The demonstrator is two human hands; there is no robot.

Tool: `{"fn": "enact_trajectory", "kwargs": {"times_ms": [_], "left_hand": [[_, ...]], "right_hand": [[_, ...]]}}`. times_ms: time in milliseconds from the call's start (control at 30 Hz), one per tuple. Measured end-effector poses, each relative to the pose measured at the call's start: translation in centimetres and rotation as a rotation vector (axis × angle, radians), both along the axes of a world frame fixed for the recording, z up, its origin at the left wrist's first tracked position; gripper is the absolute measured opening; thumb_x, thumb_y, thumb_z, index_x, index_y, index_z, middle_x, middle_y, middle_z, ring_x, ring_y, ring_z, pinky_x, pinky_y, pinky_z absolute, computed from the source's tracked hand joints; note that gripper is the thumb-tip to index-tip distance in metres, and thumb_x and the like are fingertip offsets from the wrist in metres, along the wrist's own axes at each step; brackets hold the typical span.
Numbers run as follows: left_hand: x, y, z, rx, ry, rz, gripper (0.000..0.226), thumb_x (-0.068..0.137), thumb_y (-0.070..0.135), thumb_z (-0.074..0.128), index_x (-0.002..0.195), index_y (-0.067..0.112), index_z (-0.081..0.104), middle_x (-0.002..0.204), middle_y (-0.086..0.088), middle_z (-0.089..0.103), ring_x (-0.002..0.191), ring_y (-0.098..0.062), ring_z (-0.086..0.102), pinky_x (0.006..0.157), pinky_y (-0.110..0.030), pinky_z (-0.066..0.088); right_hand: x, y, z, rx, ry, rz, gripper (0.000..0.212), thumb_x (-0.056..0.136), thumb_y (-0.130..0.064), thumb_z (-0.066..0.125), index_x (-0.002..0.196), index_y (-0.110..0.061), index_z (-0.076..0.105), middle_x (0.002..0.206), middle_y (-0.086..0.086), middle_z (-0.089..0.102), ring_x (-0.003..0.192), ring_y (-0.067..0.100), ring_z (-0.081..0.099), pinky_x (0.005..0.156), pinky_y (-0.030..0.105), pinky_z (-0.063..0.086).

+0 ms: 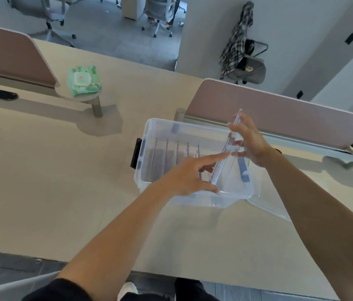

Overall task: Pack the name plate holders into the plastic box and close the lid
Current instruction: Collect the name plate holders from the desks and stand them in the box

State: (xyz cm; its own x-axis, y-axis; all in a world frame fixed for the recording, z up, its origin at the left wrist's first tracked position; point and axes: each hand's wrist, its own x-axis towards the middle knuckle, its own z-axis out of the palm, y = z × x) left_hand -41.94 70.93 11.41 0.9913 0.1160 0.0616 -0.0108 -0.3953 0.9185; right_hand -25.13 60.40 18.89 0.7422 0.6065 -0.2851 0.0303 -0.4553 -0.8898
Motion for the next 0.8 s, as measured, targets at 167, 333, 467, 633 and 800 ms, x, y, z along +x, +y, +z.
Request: {"fn": "enact_trajectory", "kwargs": {"times_ms": [167,333,467,633,800], "left_hand": [[4.3,-2.2,-0.6,-0.007,0.109,0.017,0.098,0.078,0.024,0.083,0.145,0.059,0.021,0.137,0.018,0.051,0.113,-0.003,0.058,0.100,-0.024,0.049],[8.9,-3.1,-1.0,-0.121,0.405,0.055,0.106,0.071,0.056,0.081,0.154,0.042,0.017,0.147,0.007,0.049,0.121,-0.009,0.057,0.104,-0.033,0.047],[10.9,-3.4,-0.4,-0.174,0.385,0.180,0.072,0.085,0.051,0.070,0.148,0.036,0.039,0.143,0.013,0.054,0.129,-0.010,0.053,0.109,-0.038,0.044],[11.4,-2.8,0.3,0.118,0.370,0.343,0.027,0.099,0.021,0.054,0.125,0.020,0.063,0.096,-0.002,0.070,0.077,-0.013,0.063,0.067,-0.017,0.048],[12.0,-2.7,-1.3,0.333,0.321,0.380,0.022,0.103,0.019,0.041,0.114,0.011,0.059,0.071,0.013,0.048,0.059,-0.007,0.048,0.053,-0.013,0.036]], "right_hand": [[5.1,-2.4,-1.6,0.116,0.001,-0.009,0.070,0.079,-0.046,0.057,0.143,-0.031,0.032,0.120,-0.005,0.046,0.110,0.030,0.053,0.097,0.062,0.045],[9.7,-3.5,-3.2,0.195,0.005,0.049,0.068,0.084,-0.046,0.057,0.147,-0.038,0.032,0.147,0.007,0.034,0.125,0.039,0.046,0.099,0.066,0.044],[11.6,-2.2,-3.9,0.223,0.000,0.070,0.067,0.089,-0.045,0.060,0.150,-0.036,0.031,0.152,0.004,0.030,0.129,0.034,0.045,0.100,0.065,0.045],[12.1,0.5,-4.6,0.217,-0.104,0.144,0.068,0.092,-0.035,0.067,0.150,-0.040,0.031,0.158,0.000,0.023,0.135,0.028,0.038,0.109,0.057,0.041],[12.0,2.3,-5.5,-0.084,-0.157,0.188,0.088,0.095,-0.051,0.054,0.158,-0.035,-0.006,0.165,0.009,-0.018,0.152,0.037,-0.007,0.120,0.058,0.010]]}}
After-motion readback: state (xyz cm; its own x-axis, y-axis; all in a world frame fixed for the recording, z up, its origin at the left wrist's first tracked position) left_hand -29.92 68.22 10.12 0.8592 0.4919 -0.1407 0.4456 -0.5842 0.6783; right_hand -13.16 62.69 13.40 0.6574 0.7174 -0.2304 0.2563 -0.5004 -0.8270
